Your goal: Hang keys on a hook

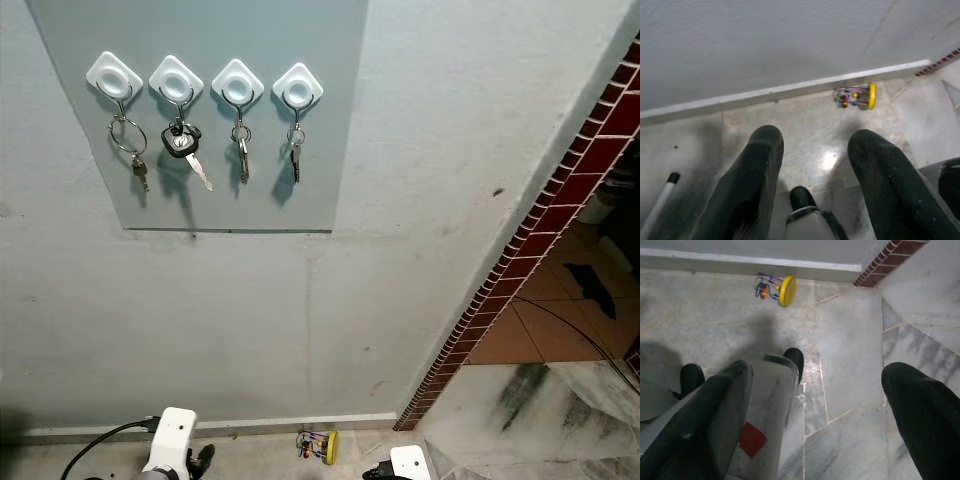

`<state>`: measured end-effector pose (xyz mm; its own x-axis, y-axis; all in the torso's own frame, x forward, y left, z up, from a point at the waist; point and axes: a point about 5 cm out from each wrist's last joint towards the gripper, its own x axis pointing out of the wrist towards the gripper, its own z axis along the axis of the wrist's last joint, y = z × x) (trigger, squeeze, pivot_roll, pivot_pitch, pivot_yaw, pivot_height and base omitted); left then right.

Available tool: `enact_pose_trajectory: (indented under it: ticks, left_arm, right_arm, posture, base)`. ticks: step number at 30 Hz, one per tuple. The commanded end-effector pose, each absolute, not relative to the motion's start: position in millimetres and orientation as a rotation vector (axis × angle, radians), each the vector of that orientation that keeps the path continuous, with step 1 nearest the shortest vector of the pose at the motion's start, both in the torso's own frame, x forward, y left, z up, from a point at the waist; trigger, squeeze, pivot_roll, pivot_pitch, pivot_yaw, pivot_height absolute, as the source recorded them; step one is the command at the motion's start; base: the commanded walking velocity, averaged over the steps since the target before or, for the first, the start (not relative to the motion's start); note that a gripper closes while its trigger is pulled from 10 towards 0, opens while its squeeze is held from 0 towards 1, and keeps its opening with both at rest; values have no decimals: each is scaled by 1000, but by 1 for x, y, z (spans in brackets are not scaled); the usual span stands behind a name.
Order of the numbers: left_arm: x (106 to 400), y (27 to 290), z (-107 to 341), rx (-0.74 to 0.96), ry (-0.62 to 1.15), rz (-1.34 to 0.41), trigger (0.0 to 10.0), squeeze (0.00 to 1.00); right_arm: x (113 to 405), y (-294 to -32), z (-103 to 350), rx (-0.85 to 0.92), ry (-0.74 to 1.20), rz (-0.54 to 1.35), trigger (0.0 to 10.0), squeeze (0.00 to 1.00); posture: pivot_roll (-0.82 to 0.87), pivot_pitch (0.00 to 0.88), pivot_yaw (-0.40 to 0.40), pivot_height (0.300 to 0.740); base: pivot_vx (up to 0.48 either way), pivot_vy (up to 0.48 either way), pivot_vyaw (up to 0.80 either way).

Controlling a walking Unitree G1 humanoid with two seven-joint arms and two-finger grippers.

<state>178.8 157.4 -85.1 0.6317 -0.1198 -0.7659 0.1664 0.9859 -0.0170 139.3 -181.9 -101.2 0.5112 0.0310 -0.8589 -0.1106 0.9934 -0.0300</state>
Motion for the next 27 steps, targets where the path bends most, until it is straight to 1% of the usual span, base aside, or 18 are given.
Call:
enact_pose_trajectory:
  ticks: [1,5,23,27]
  left_arm:
    - [180,158,-85,66,872,-175,10000,0]
    - [180,157,-84,64,869,-188,10000,0]
    - [179,158,-85,59,875,-186,10000,0]
    - [178,159,-85,55,874,-178,10000,0]
  right_arm:
    - [140,-185,-101,-91,1036,77,10000,0]
    - [140,-185,-101,-88,1035,78,10000,0]
    - [138,-183,-102,-86,1043,84,10000,0]
    - [138,-183,-102,-85,1045,85,10000,0]
  posture:
    - [-55,0,-2,740]
    - [-56,0,-1,740]
    - [-50,0,-3,740]
    - [-50,0,-3,740]
  base:
    - [0,0,0]
    - [0,-86,0]
    - [0,-480,0]
    - [0,0,0]
